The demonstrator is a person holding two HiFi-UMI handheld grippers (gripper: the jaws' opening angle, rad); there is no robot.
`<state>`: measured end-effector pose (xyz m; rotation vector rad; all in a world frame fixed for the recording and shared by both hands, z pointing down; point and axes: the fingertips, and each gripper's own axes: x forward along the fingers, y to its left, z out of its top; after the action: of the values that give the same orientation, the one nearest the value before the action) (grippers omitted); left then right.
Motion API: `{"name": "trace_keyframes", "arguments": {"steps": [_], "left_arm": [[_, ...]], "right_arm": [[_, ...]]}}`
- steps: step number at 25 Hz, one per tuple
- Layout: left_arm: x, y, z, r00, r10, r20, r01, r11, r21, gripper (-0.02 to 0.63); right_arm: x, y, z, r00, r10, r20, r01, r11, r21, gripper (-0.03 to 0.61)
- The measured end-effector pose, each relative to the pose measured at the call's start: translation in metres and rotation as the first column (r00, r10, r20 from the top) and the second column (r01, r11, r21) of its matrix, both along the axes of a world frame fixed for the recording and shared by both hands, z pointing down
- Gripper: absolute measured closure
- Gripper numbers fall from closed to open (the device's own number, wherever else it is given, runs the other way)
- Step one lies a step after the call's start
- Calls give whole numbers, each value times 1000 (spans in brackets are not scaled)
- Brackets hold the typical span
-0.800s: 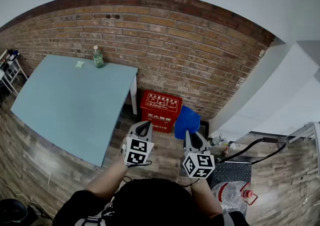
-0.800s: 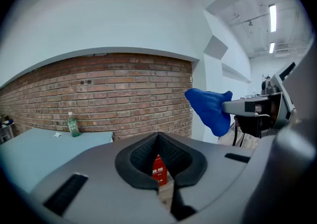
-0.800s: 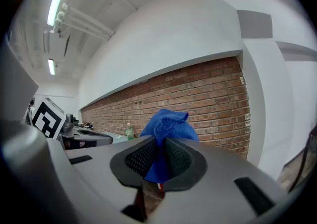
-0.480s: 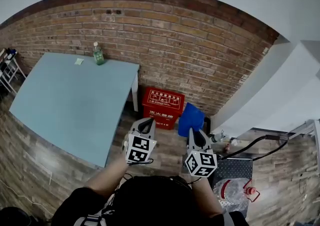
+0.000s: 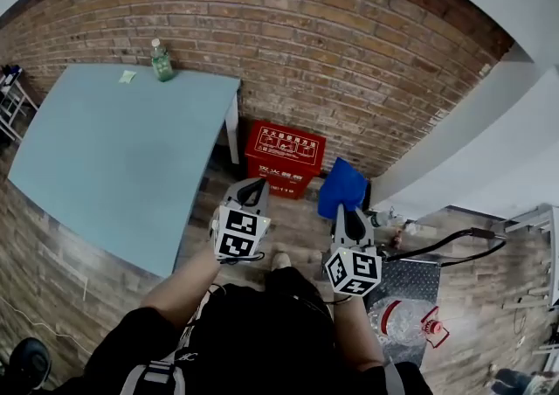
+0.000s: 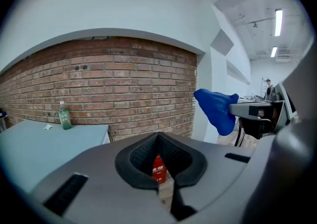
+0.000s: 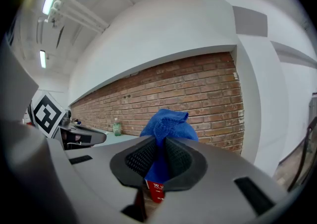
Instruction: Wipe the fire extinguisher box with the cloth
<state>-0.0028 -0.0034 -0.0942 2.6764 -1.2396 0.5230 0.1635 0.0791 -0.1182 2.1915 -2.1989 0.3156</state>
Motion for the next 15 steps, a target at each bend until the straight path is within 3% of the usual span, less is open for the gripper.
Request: {"name": "trace_keyframes", "arguments": {"steps": [8, 15], "left_arm": [[44, -49, 83, 1000, -3, -10, 3, 1000, 16, 607], [51, -96, 222, 998, -57, -39, 56, 998, -18, 607]], "right_arm": [[47, -55, 90, 999, 9, -52, -10, 1000, -12, 531], [66, -111, 229, 998, -15, -60, 15, 1000, -2, 531]]}}
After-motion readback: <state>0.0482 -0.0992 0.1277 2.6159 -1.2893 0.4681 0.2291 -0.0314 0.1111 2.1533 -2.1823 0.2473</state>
